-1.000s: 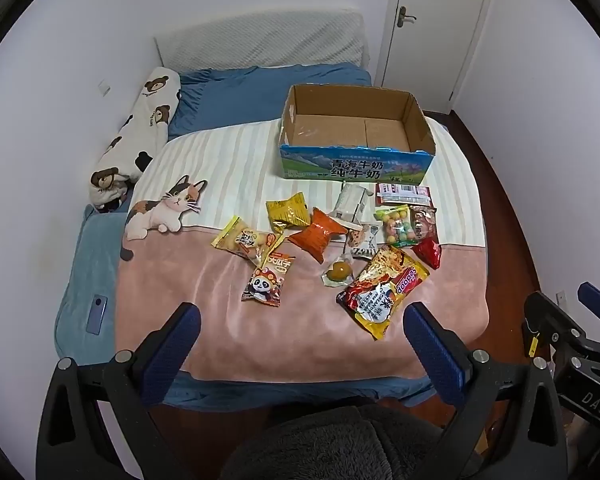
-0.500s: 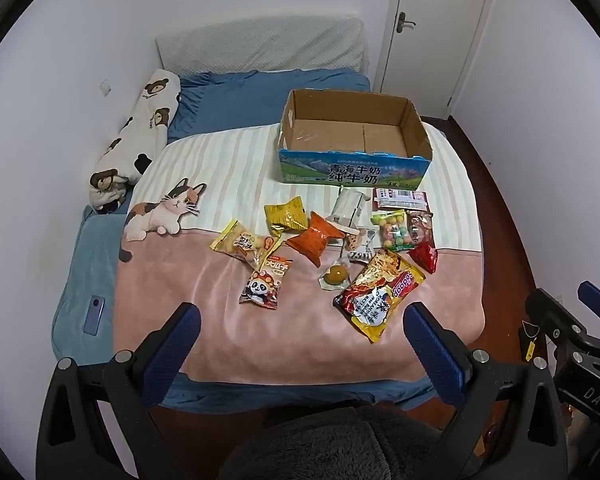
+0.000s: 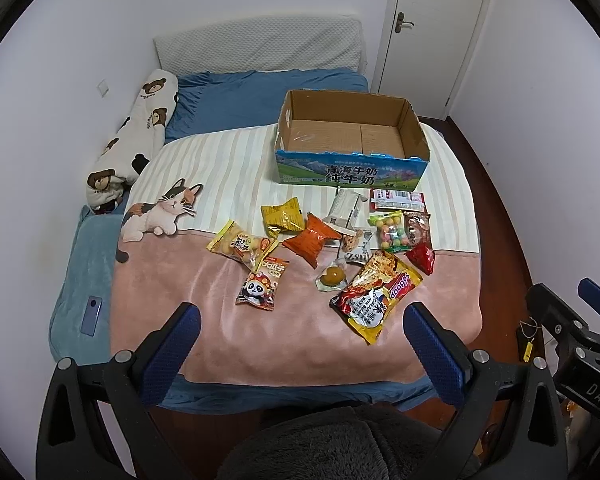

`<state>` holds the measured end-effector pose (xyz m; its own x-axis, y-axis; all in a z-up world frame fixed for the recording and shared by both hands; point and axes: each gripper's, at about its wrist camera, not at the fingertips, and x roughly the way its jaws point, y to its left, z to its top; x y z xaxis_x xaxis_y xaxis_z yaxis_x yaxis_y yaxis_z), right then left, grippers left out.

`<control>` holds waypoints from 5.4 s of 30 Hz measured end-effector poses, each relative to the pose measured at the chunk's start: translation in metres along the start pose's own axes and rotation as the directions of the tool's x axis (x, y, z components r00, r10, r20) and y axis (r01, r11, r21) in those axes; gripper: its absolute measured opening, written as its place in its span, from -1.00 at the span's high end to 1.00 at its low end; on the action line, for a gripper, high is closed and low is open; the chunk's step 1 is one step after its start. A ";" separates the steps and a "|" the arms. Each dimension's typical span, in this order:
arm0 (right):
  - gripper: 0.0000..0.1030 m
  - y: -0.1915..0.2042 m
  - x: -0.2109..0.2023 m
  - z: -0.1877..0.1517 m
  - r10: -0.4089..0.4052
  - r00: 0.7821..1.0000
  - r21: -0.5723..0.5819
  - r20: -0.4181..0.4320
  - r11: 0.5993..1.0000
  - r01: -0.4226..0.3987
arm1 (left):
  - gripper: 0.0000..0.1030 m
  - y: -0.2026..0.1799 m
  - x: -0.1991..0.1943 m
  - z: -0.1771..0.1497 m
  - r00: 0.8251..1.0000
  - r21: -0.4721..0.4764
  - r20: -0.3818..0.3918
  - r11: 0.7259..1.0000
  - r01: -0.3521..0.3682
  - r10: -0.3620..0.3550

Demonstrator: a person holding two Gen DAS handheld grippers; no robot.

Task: Organize snacks

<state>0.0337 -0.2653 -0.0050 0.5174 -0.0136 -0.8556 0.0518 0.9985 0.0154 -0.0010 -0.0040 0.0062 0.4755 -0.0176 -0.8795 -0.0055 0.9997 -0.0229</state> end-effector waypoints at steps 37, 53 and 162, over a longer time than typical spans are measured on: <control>-1.00 0.009 0.000 0.006 0.005 1.000 0.005 0.013 1.000 -0.005 | -1.00 0.000 0.007 0.003 1.000 -0.002 -0.001 1.000 0.020 -0.020; -1.00 0.012 -0.002 0.002 0.011 1.000 0.003 0.017 1.000 -0.011 | -1.00 0.006 0.005 0.005 1.000 -0.008 -0.002 1.000 0.022 -0.022; -0.73 0.020 0.366 0.063 0.302 0.915 0.141 -0.267 0.952 -0.273 | -0.10 0.033 0.297 0.135 0.955 -0.097 -0.149 0.965 0.244 -0.256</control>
<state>0.2784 -0.2532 -0.2851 0.2614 0.3027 -0.9166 0.0288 0.9467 0.3208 0.2586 0.0257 -0.1919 0.3247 -0.2755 -0.9048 0.0251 0.9588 -0.2829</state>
